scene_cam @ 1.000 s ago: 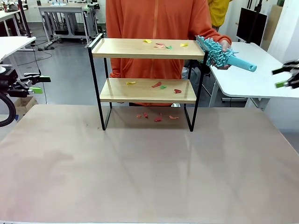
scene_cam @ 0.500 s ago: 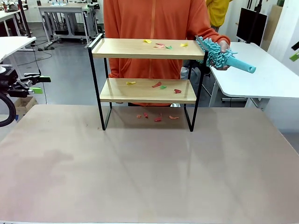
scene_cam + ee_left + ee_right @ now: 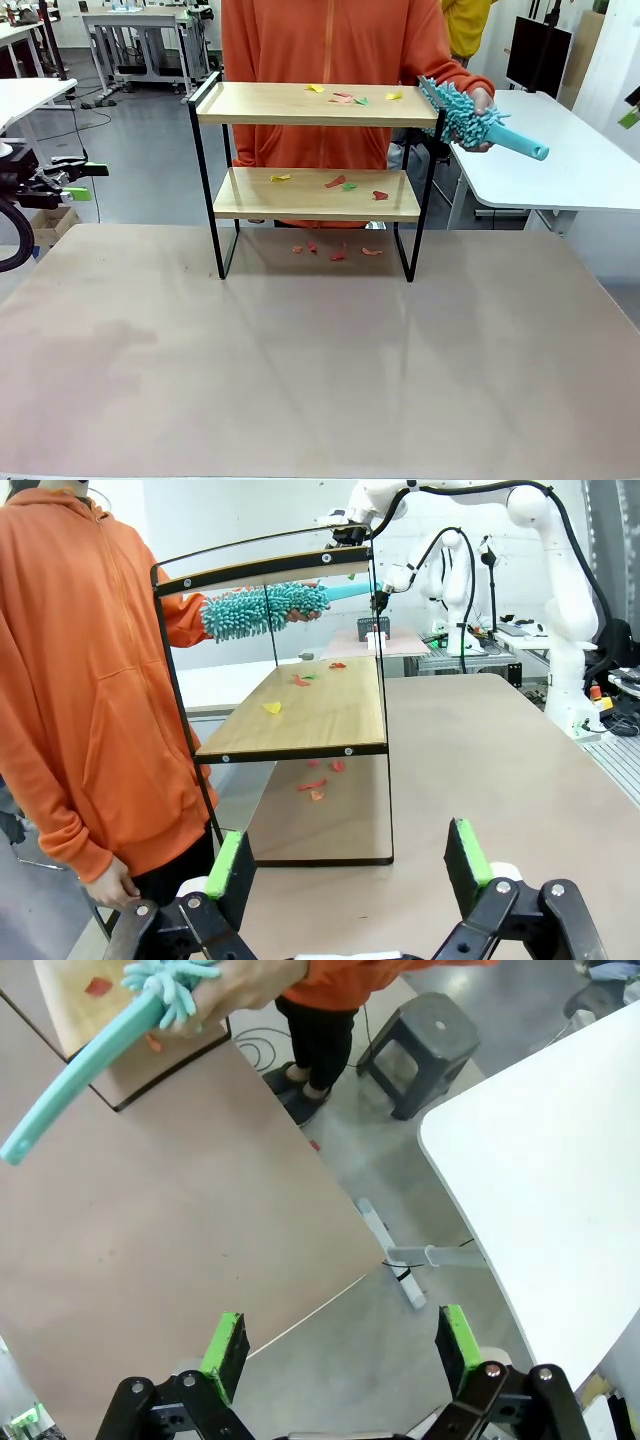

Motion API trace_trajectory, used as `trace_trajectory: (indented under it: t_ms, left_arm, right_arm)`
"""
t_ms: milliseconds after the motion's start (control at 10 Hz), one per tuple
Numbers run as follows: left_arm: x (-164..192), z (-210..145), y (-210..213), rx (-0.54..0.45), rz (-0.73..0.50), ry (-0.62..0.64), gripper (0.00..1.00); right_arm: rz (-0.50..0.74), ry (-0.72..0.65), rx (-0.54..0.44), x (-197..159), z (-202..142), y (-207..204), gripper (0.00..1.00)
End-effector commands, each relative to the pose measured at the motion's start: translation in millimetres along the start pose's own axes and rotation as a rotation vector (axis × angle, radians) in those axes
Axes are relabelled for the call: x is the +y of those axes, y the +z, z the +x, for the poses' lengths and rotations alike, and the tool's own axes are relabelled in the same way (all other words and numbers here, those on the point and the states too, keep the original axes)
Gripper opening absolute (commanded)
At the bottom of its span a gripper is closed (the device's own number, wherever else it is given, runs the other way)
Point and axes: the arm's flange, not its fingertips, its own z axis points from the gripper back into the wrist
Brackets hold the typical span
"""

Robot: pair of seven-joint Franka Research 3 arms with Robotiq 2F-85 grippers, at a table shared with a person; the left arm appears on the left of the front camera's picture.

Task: Clean the shelf.
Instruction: Pick up the Duster handed by the human.

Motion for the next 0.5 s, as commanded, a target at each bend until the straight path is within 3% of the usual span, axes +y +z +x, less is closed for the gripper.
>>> trace_trajectory:
  t_ms: [0, 100, 200, 400]
  left_arm:
    - [0, 1, 0, 0.001, -0.001, -0.002, 1.0]
    - [0, 1, 0, 0.001, -0.001, -0.002, 1.0]
    - [0, 1, 0, 0.001, -0.001, -0.002, 1.0]
    - [0, 1, 0, 0.001, -0.001, -0.002, 1.0]
  right_arm:
    - [0.011, 0.021, -0.029, 0, 0, -1, 1.0]
    - [0.0, 0.0, 0.0, 0, 0, 0, 1.0]
    - [-0.048, -0.122, 0.037, 16, 18, 20, 1.0]
    - [-0.03, -0.329, 0.007, 40, 45, 52, 1.0]
